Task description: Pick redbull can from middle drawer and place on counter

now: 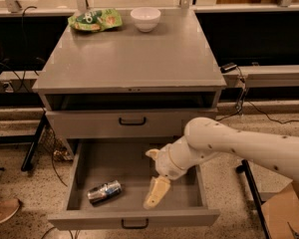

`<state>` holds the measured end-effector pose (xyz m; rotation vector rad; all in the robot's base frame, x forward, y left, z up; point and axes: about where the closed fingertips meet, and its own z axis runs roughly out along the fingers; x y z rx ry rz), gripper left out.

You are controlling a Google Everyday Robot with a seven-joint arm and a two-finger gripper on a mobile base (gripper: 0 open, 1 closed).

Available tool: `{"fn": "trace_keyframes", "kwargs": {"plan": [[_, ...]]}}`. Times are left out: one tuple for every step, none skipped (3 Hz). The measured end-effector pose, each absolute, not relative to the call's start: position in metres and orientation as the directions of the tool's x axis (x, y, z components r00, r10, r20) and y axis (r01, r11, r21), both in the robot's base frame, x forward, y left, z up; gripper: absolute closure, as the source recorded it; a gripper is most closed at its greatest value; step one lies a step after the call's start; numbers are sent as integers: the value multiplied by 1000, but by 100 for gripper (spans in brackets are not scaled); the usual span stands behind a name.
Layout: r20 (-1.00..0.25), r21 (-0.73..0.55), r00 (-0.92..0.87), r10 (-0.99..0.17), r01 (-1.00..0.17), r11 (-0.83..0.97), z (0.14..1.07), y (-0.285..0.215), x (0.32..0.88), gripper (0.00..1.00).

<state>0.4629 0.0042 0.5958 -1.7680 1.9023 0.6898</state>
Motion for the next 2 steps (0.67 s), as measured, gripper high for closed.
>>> {"fn": "trace_keyframes", "kwargs": {"plan": [[-668, 41, -35, -743, -999, 10, 549, 35, 494, 0], [-700, 6, 13, -714, -1000, -24, 510, 66, 520, 0]]}}
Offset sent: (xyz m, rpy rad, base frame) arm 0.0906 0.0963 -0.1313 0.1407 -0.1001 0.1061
